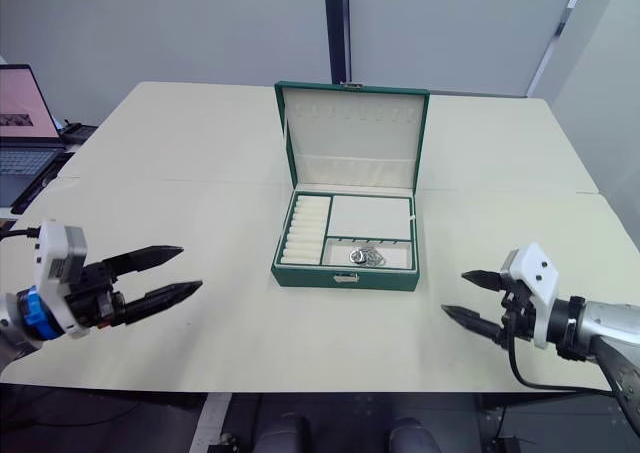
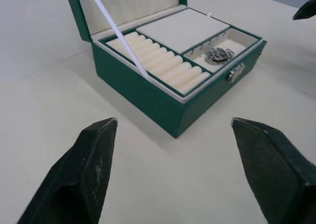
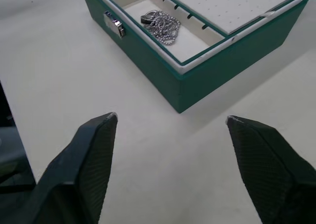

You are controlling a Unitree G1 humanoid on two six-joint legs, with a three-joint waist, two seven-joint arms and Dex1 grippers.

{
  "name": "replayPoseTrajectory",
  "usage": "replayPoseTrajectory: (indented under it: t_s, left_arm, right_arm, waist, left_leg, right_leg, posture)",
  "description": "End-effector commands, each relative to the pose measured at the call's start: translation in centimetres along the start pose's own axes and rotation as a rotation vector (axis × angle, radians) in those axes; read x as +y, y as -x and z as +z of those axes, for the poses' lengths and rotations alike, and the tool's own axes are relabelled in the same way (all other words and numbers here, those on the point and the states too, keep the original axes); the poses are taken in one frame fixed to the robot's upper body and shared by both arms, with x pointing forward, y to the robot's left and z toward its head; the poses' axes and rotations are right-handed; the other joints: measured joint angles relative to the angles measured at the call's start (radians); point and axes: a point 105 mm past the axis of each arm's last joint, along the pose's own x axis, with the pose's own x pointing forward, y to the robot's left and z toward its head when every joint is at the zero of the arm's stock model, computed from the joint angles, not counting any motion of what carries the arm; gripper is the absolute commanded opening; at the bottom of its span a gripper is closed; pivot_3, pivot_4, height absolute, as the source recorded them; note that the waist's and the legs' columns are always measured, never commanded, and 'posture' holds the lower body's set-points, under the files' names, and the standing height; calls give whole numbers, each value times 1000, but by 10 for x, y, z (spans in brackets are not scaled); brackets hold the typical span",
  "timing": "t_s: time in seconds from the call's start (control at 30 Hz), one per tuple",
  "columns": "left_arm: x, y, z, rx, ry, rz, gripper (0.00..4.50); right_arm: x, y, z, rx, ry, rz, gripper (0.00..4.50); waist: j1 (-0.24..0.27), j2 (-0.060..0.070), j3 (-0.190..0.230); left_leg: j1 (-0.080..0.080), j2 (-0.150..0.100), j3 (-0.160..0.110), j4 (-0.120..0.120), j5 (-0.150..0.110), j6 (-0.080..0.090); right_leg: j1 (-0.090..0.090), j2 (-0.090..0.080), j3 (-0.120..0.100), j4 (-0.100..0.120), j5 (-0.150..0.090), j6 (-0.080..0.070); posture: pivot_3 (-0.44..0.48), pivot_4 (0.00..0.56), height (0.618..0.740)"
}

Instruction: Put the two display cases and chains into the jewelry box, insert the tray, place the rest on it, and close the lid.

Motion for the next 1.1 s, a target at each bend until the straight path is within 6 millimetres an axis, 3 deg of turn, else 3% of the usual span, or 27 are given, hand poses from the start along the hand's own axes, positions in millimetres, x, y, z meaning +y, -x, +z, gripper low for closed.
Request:
replayPoseTrajectory:
  t_s: [0.03, 0.27, 0.33, 0.43, 0.73, 1.1]
  left_arm:
    - [15, -14, 2, 22, -12, 88, 2615]
    - [51, -56, -12, 113, -53, 270, 317]
    - [46, -76, -23, 177, -41, 185, 311]
    - [47, -96, -37, 261, -46, 110, 311]
    - [56, -139, -46, 212, -14, 86, 311]
    - [43, -157, -49, 198, -5, -1, 155]
  right_arm:
    - [-16, -8, 5, -8, 21, -72, 2446]
    - [-46, -36, -6, 38, 37, -178, 627]
    - [-53, -47, -6, 37, 30, -194, 160]
    - [-63, -60, -8, 49, 24, -219, 160]
    - [-67, -92, -13, 75, -6, -200, 160]
    - [-65, -104, -3, 49, 6, -190, 26]
  waist:
    - [0, 0, 0]
    - [2, 0, 0]
    - [2, 0, 0]
    - [2, 0, 0]
    - [3, 0, 0]
    - [3, 0, 0]
  left_leg:
    - [0, 0, 0, 0, 0, 0]
    - [0, 0, 0, 1, 0, 0]
    - [0, 0, 0, 1, 1, -1]
    - [0, 0, 1, 1, 2, -4]
    - [0, 0, 2, 1, 3, -4]
    - [0, 0, 1, 1, 3, -4]
  right_leg:
    - [0, 0, 0, 0, 0, 0]
    - [-1, 0, 0, 1, 0, 0]
    - [-1, 0, 0, 1, 0, 0]
    - [-1, 0, 1, 1, 0, 0]
    - [-1, 1, 0, 2, 0, 0]
    - [-1, 1, 0, 2, 0, 0]
  posture:
    - [0, 150, 740]
    - [0, 150, 740]
    - [0, 150, 740]
    - [0, 150, 740]
    - [0, 150, 740]
    - [0, 150, 740]
